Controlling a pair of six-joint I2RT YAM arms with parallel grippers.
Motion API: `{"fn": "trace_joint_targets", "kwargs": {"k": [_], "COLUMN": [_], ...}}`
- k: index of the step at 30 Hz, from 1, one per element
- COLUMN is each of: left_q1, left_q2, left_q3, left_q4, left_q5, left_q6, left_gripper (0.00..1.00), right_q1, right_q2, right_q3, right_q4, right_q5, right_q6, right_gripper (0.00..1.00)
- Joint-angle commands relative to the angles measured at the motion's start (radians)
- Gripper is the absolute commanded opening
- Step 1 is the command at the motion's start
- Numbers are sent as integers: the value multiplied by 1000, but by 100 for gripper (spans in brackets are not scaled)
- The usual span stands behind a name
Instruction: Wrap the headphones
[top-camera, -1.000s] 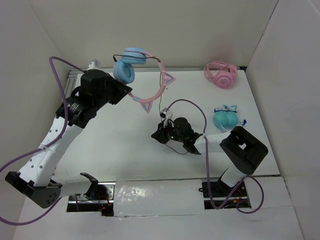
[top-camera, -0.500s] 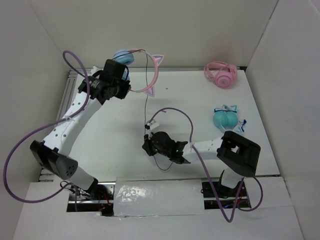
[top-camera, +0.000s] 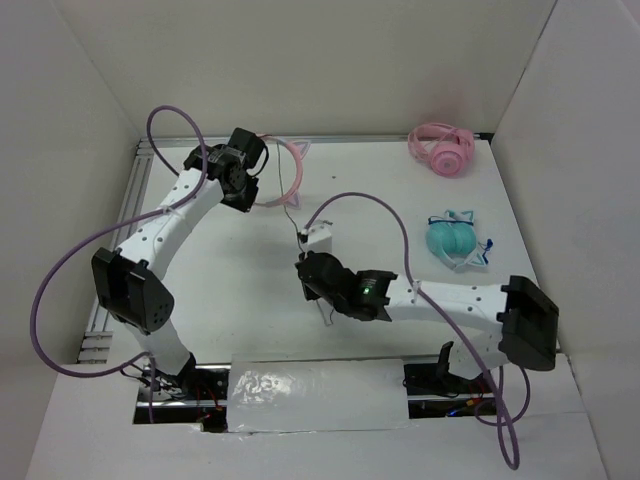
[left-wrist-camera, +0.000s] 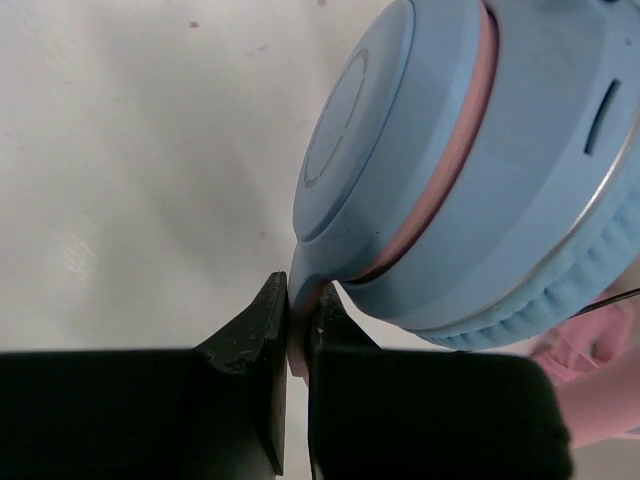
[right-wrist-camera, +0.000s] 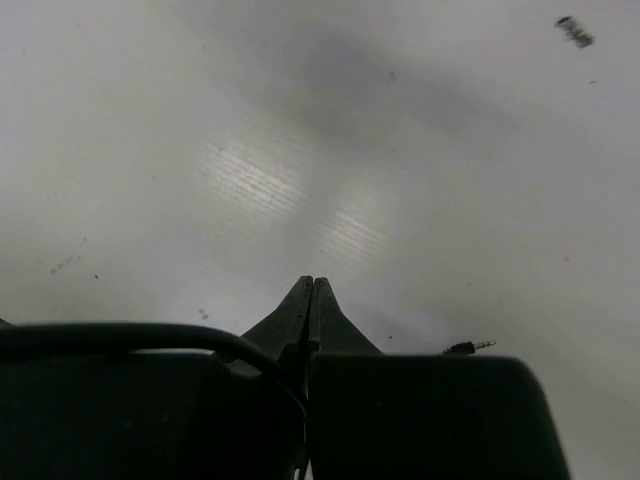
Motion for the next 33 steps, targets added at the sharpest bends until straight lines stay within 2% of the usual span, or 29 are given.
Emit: {"fn": "trace_joint_targets", "kwargs": {"k": [1,9,11,13,15,20,21,22,23,25,26,27,30,33], "left_q1": [17,17,11,2,-8,-8,-9,-8,-9,-12,-14,-14,-6,20], "left_q2": [27,132,155,166,160,60,40,-10,-37,-119,-144,-181,-199,-163], "left_q3": [-5,68,77,62,35,-97,-116,-161,-192,-301,-335,-388,-407,-308], "left_q4": [-48,-98,-97,-97,-80,119,147,246,312,494,527,541,506,414], "left_q5": [-50,-44,-50,-64,-79,-110,-107,-98,-66,-29,-11,-7,19,72], "left_q6": [-106,-88,-62,-33,8,198,259,316,425,514,538,518,400,311], "left_gripper": [0,0,0,0,0,0,0,0,0,0,0,0,0,0], "right_q1": [7,36,36,36,31,21,22,13,1,-80,-96,-102,-47,8], "right_q2": [-88,-321,-341,-345,-336,-339,-344,-345,-345,-336,-333,-333,-318,-278], "right_q3": [117,118,147,205,247,192,155,135,135,210,283,311,382,403], "right_q4": [-326,-377,-406,-472,-518,-517,-501,-469,-384,-394,-389,-392,-374,-388], "right_q5": [158,93,112,203,225,256,283,406,462,449,429,399,328,276], "right_q6": [96,11,-26,-83,-213,-544,-572,-586,-597,-568,-574,-600,-703,-749], "right_gripper": [0,0,0,0,0,0,0,0,0,0,0,0,0,0]}}
